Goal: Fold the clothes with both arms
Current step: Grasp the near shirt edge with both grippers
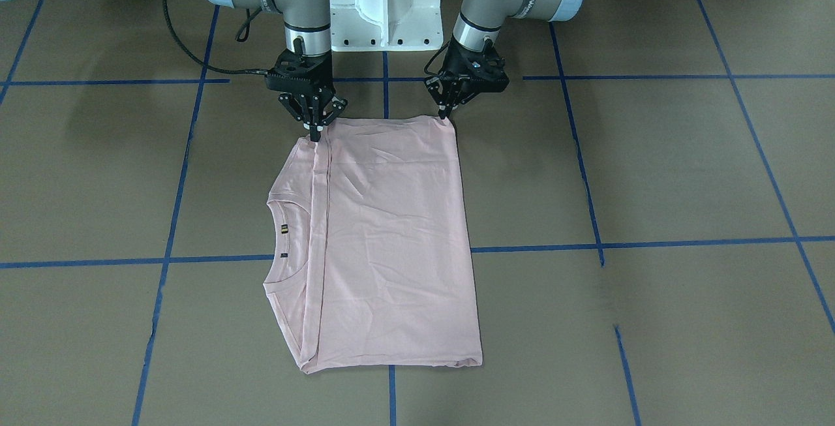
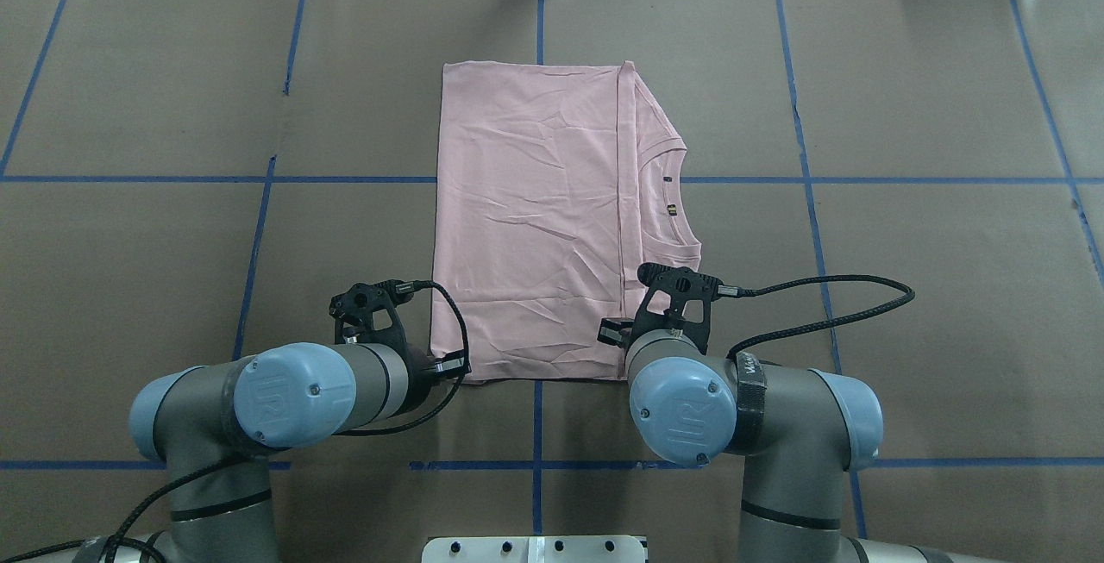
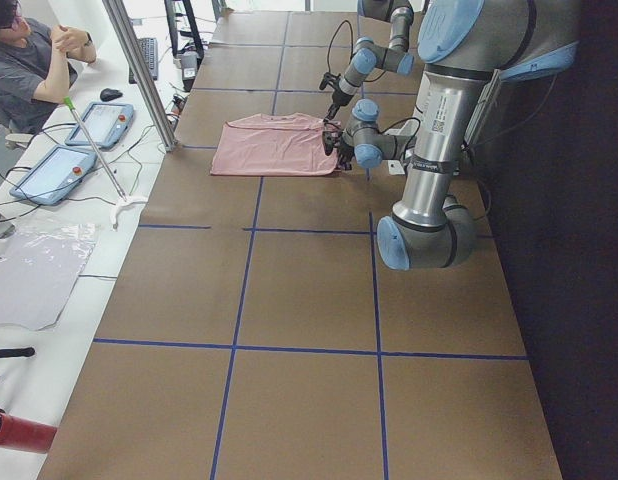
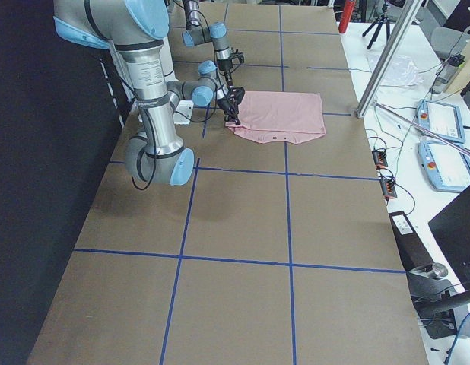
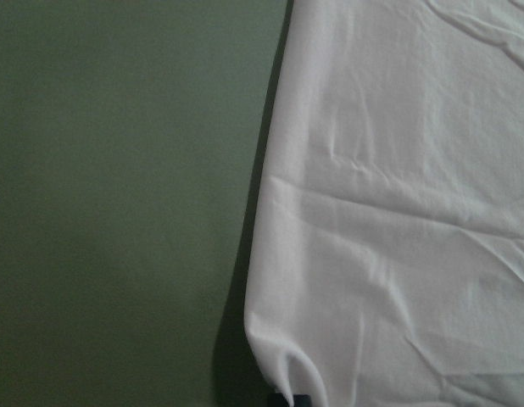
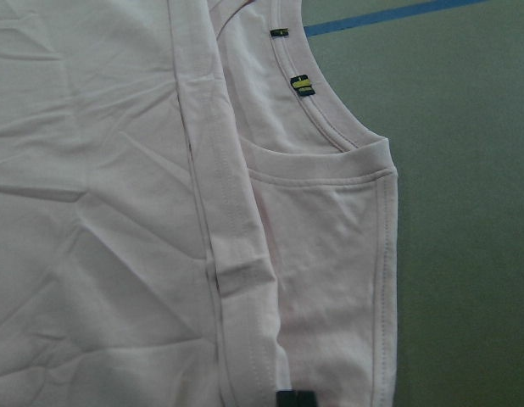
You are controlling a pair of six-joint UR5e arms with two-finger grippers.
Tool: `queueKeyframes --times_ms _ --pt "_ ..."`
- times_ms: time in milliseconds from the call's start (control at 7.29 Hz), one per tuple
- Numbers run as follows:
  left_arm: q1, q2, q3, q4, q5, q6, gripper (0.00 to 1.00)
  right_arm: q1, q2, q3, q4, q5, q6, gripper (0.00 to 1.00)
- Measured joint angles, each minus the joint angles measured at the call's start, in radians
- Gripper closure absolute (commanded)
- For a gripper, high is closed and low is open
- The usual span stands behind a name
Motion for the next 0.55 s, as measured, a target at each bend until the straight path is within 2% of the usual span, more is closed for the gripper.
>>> queueKeyframes --times_ms 137,275,412,549 --pt "0.000 0.000 0.000 0.001 0.000 0.000 1.00 0.000 -0.004 -0.001 -0.005 -0.001 -0.002 0.01" --pt "0.000 0.000 0.001 0.001 0.000 0.000 1.00 -0.003 -0.004 -0.003 -0.008 -0.013 -0.006 0.03" --pt "0.000 0.000 0.002 0.000 0.000 0.000 1.00 -0.009 -0.002 -0.006 -0.011 -0.035 -0.013 0.12" --pt "0.000 0.001 0.004 0.000 0.000 0.000 1.00 -0.015 -0.002 -0.008 -0.014 -0.048 -0.016 0.15"
